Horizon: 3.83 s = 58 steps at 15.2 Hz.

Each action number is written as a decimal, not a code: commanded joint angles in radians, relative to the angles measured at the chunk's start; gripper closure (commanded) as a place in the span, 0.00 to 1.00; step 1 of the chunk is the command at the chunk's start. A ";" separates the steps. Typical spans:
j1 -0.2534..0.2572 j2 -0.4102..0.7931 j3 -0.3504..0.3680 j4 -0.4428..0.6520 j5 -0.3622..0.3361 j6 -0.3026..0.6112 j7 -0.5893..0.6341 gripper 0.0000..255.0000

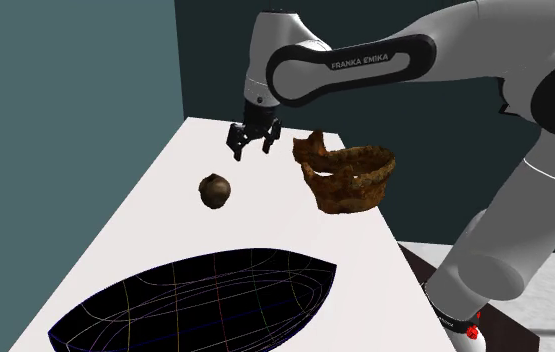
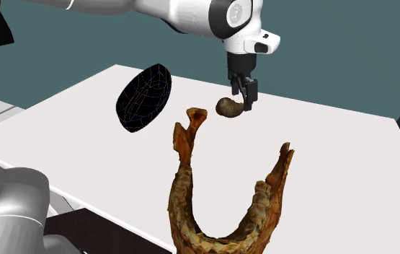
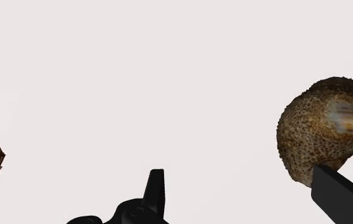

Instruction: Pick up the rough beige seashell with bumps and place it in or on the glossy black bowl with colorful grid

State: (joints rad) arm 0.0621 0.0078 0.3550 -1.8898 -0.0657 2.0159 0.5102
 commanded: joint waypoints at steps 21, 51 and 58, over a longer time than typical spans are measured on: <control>0.023 0.153 0.011 0.048 -0.048 0.090 0.071 1.00; 0.044 0.166 -0.004 -0.009 0.218 0.228 0.684 1.00; 0.044 0.162 -0.004 -0.001 0.218 0.216 0.685 1.00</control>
State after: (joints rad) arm 0.1061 0.1725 0.3505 -1.8933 0.1518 2.2376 1.1947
